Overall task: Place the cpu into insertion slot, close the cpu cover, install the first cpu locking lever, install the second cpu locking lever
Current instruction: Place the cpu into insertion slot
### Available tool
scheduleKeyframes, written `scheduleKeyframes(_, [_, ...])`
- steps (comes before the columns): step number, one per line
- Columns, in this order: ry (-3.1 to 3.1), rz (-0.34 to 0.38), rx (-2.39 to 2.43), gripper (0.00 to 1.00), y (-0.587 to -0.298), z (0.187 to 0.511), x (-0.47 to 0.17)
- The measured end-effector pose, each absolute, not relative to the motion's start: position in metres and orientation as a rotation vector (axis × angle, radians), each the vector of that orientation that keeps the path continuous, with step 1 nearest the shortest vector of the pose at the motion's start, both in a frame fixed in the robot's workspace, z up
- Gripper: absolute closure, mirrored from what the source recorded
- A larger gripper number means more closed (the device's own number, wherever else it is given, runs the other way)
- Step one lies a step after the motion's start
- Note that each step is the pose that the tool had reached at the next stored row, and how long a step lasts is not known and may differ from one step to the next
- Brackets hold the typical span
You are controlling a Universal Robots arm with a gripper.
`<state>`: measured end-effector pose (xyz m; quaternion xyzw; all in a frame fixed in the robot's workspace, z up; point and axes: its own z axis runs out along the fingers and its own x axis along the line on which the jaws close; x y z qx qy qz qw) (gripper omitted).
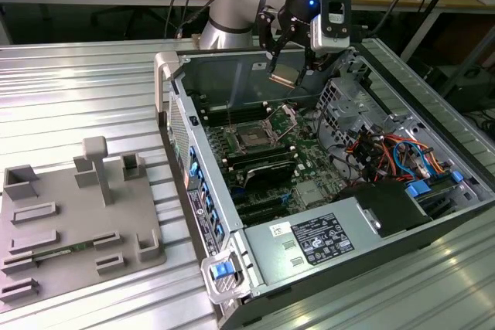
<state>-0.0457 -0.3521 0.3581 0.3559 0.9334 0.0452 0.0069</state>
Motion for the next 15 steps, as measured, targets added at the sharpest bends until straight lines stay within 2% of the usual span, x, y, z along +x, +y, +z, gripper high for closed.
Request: scheduleKeyframes(15, [2.909,0.141,1.138,0.45,-0.3521,0.3581,-0.0458])
